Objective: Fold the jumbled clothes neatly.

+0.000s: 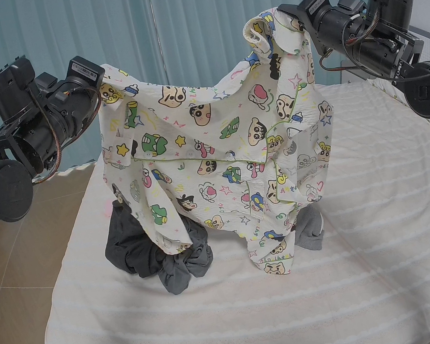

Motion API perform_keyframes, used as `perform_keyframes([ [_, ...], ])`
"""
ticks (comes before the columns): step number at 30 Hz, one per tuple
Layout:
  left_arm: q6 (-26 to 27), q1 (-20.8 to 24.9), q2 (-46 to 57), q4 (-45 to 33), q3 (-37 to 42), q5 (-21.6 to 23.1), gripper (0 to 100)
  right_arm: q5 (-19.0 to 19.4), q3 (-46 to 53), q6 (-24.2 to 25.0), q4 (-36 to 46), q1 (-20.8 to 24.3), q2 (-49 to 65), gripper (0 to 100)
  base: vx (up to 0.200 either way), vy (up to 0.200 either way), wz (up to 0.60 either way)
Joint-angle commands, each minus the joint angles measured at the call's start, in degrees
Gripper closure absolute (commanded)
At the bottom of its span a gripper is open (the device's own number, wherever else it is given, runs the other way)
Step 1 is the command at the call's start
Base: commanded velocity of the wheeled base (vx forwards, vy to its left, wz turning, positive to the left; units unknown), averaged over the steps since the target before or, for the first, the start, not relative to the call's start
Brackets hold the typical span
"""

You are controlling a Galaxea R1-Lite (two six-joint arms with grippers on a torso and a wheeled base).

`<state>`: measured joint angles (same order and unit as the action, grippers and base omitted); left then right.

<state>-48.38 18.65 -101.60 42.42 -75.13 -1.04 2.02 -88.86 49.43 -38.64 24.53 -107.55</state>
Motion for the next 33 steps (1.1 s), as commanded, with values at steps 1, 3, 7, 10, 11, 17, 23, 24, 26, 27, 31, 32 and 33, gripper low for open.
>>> perform_keyframes([
  [1,-1.0,0.2,-0.5,4.5,3.6,0.4,100,0.0,0.1,0.8,-0.6,-0.1,-0.9,100,0.000,0.000,0.00],
  [3,-0.8,0.2,-2.4,4.9,6.0,0.9,100,-0.1,0.0,0.8,-0.6,-0.4,-2.4,100,0.000,0.000,0.00],
  [7,-1.0,0.1,-4.8,5.0,7.6,0.5,100,0.0,0.8,0.7,-0.2,-0.4,-3.4,100,0.000,0.000,0.00],
  [10,-1.1,0.2,-5.0,4.9,8.3,0.4,100,0.3,3.1,0.6,0.0,-0.4,-3.5,100,0.000,0.000,0.00],
  [11,-1.1,0.2,-5.0,4.9,8.3,0.4,100,0.3,3.1,0.6,0.0,-0.4,-3.5,100,0.000,0.000,0.00],
  [17,-1.2,-0.2,-7.8,4.2,7.7,1.3,100,0.0,4.5,0.8,-0.3,-1.1,-6.8,100,0.000,0.000,0.00],
  [23,-1.2,-0.4,-9.1,3.3,8.3,1.2,100,-0.8,4.9,1.3,-0.3,-1.1,-8.4,100,0.000,0.000,0.00],
  [24,-1.2,-0.4,-9.4,3.2,8.3,1.1,100,-0.8,4.9,1.3,-0.3,-1.0,-8.6,100,0.000,0.000,0.00],
  [26,-1.3,-0.3,-10.1,3.2,8.5,1.1,100,-0.9,5.5,1.5,-0.3,-0.8,-9.1,100,0.000,0.000,0.00],
  [27,-1.3,-0.2,-10.3,3.2,8.6,1.1,100,-0.9,6.1,1.6,-0.4,-0.8,-9.3,100,0.000,0.000,0.00],
  [31,-1.3,-0.2,-10.9,3.1,8.9,1.1,100,-0.8,7.2,2.6,-0.5,-0.8,-9.7,100,0.000,0.000,0.00],
  [32,-1.3,-0.2,-11.0,3.0,9.1,1.0,100,-0.8,7.3,3.0,-0.5,-0.9,-10.2,100,0.000,0.000,0.00],
  [33,-1.3,-0.2,-11.1,2.9,9.5,1.1,100,-0.8,7.3,3.2,-0.5,-0.9,-10.3,100,0.000,0.000,0.00],
])
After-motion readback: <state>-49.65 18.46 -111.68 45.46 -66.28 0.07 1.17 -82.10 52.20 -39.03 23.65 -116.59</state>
